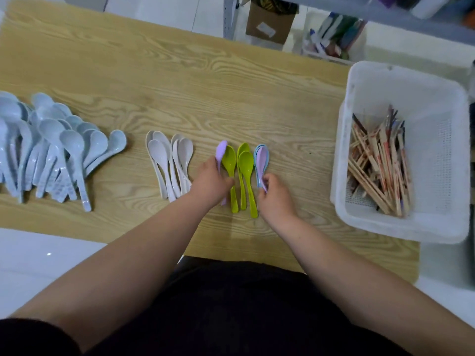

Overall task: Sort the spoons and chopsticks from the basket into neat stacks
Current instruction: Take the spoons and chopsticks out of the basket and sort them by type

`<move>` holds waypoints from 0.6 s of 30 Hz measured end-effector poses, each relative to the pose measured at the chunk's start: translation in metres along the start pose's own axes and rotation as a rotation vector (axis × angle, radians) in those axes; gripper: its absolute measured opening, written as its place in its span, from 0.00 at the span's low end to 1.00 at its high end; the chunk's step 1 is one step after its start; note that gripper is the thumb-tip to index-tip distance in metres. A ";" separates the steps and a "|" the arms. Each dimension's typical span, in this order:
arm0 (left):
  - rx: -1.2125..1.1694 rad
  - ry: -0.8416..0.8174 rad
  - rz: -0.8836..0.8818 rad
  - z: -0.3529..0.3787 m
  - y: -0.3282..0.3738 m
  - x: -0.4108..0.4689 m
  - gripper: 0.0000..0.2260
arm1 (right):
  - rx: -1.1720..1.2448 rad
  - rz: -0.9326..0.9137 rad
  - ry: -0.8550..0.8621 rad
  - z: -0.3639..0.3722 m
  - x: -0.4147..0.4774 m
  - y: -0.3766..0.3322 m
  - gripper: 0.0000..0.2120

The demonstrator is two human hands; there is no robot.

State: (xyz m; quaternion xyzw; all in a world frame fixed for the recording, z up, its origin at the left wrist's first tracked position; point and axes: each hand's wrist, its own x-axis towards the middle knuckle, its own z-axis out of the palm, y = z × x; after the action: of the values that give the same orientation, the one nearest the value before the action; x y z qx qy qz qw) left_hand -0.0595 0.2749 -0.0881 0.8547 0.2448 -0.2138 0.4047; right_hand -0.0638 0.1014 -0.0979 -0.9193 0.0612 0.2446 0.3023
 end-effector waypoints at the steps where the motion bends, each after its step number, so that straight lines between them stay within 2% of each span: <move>1: -0.004 -0.005 0.017 0.002 0.000 0.001 0.20 | -0.018 -0.017 -0.005 0.003 0.001 -0.003 0.16; 4: -0.027 -0.067 0.022 0.004 -0.005 0.001 0.22 | -0.025 -0.018 -0.046 0.007 0.008 -0.013 0.18; 8: -0.029 -0.068 0.021 0.001 -0.005 0.011 0.17 | -0.018 -0.025 -0.079 0.008 0.019 -0.027 0.20; 10: 0.018 -0.012 0.067 -0.004 -0.003 0.012 0.21 | 0.022 -0.028 -0.085 0.006 0.023 -0.034 0.23; 13: 0.029 0.084 0.147 -0.007 -0.007 0.003 0.34 | -0.040 -0.071 -0.073 0.001 0.018 -0.035 0.28; 15: 0.039 0.071 0.198 -0.004 -0.015 -0.003 0.34 | -0.147 -0.127 -0.109 0.001 0.011 -0.028 0.29; 18: 0.107 -0.044 0.256 0.002 -0.021 -0.007 0.33 | -0.270 -0.149 -0.154 0.005 0.004 -0.021 0.31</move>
State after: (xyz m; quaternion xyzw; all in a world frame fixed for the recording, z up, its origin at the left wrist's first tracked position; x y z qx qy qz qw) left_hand -0.0782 0.2833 -0.0979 0.8944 0.1132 -0.1921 0.3878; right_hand -0.0567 0.1219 -0.0922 -0.9320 -0.0637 0.2971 0.1974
